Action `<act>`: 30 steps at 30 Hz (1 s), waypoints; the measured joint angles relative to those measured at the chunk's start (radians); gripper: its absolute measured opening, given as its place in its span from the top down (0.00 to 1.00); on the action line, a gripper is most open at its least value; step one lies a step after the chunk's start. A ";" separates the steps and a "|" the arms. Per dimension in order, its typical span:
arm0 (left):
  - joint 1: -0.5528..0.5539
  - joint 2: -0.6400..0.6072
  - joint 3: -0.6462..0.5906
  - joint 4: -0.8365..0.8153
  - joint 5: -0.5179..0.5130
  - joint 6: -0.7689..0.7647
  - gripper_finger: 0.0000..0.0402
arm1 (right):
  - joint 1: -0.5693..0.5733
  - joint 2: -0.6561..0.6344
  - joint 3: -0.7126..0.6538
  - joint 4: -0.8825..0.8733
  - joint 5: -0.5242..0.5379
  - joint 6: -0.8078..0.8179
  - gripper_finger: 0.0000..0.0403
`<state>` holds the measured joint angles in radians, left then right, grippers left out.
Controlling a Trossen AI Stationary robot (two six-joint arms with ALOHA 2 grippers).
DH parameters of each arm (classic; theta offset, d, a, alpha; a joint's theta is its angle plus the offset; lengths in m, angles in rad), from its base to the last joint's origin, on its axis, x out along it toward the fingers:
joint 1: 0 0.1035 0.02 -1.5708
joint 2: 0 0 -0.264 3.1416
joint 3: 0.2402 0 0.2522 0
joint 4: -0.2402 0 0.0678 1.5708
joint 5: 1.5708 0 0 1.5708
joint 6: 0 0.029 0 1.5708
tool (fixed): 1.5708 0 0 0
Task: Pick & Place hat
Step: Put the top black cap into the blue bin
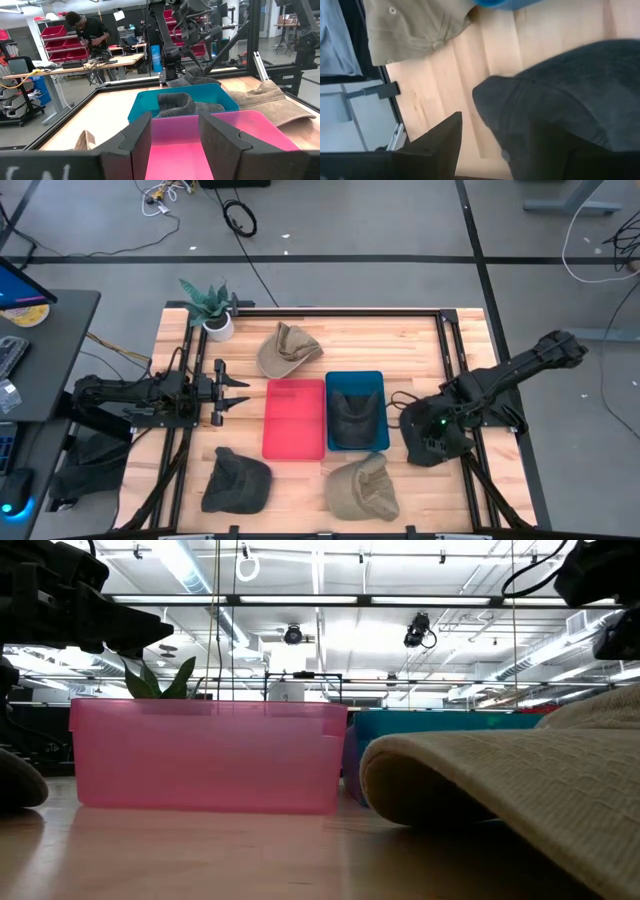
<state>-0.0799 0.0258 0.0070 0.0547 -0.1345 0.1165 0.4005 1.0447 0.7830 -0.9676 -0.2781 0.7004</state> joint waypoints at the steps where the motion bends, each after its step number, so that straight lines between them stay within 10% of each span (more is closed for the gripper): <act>1: 0.000 0.000 0.000 0.000 0.000 0.000 0.59 | 0.011 0.000 0.000 0.000 0.006 0.015 0.48; 30: 0.000 0.000 0.000 0.000 0.000 0.000 0.59 | 0.139 0.001 0.000 -0.171 0.236 -0.064 0.48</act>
<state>-0.0795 0.0259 0.0069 0.0551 -0.1345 0.1165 0.5400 1.0458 0.7830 -1.1390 -0.0422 0.6360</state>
